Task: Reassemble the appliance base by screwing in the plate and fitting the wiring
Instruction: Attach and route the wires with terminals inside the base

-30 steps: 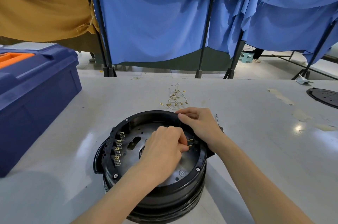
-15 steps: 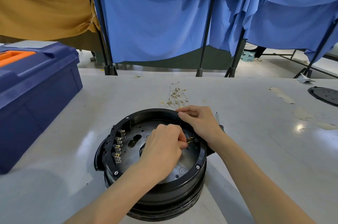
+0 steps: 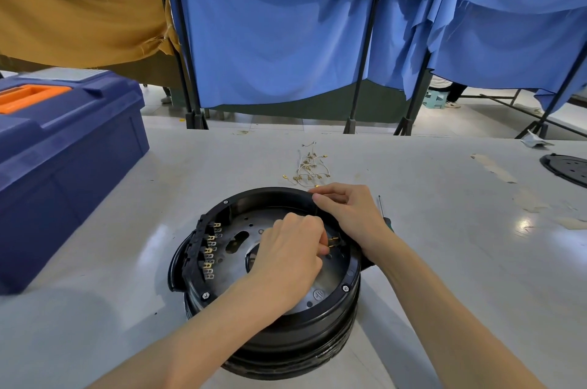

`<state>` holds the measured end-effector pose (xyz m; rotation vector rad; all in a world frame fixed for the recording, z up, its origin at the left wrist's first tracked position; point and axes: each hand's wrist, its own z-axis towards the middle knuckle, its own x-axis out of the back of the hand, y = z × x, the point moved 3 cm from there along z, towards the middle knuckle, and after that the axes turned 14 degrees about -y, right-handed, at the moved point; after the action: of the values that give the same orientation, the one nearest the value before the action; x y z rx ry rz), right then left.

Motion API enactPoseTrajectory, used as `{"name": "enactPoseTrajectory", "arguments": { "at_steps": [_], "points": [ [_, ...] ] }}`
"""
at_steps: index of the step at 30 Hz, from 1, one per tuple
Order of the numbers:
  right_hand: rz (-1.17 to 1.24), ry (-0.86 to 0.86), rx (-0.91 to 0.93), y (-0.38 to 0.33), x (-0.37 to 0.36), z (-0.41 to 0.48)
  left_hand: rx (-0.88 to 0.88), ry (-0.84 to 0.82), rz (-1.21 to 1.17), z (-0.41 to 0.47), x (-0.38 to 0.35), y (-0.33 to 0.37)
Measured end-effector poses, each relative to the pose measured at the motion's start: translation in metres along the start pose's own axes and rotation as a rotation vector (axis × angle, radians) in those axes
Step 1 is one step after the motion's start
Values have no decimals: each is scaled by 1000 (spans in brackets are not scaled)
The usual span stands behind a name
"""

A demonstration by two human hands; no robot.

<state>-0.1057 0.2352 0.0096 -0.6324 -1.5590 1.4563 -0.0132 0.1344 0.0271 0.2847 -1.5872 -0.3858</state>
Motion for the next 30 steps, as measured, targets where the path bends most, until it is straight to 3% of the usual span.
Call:
{"name": "enactPoseTrajectory", "arguments": {
  "at_steps": [13, 24, 30],
  "points": [
    [5, -5, -6, 3, 2, 2, 12, -4, -69, -1, 0, -1],
    [-10, 22, -24, 4, 1, 3, 25, 33, 201, 2, 0, 11],
    [-11, 30, -33, 5, 2, 4, 8, 45, 221, 2, -4, 15]
  ]
}}
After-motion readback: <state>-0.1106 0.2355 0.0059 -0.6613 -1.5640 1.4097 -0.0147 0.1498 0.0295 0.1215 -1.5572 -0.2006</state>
